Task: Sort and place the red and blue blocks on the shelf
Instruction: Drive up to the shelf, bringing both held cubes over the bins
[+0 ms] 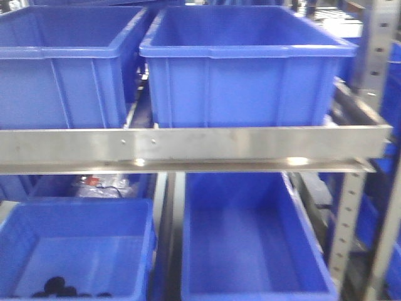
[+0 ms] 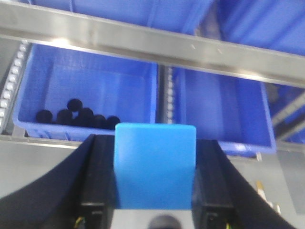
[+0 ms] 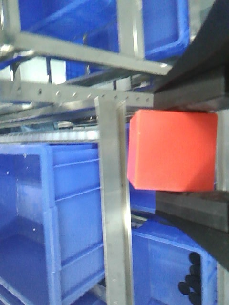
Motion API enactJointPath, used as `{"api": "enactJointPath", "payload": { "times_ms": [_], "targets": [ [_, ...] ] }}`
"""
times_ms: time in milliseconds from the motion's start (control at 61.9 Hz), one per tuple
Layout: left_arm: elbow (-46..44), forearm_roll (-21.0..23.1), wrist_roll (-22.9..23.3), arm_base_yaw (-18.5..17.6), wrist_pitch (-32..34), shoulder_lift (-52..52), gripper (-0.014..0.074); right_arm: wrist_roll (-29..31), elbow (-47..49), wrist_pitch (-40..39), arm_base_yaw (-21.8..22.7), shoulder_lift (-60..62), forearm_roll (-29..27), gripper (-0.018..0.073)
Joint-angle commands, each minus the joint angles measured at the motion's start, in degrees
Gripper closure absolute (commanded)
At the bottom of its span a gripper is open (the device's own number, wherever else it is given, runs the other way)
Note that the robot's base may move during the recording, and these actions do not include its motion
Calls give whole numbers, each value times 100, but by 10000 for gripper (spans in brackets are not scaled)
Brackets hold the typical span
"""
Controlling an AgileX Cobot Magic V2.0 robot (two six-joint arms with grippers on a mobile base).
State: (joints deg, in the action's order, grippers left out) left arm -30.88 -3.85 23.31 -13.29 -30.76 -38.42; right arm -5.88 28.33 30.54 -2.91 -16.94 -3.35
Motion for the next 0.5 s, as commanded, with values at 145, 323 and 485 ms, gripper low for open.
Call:
{"api": "enactJointPath", "payload": {
  "times_ms": [145, 323, 485],
  "targets": [
    [-160, -36, 49, 19, 425, 17, 472, 28, 166, -491, 48, -40, 25, 510],
    [-160, -36, 49, 19, 425, 17, 472, 28, 166, -491, 48, -40, 25, 510],
    [-160, -36, 49, 19, 425, 17, 472, 28, 166, -491, 48, -40, 25, 510]
  ]
}}
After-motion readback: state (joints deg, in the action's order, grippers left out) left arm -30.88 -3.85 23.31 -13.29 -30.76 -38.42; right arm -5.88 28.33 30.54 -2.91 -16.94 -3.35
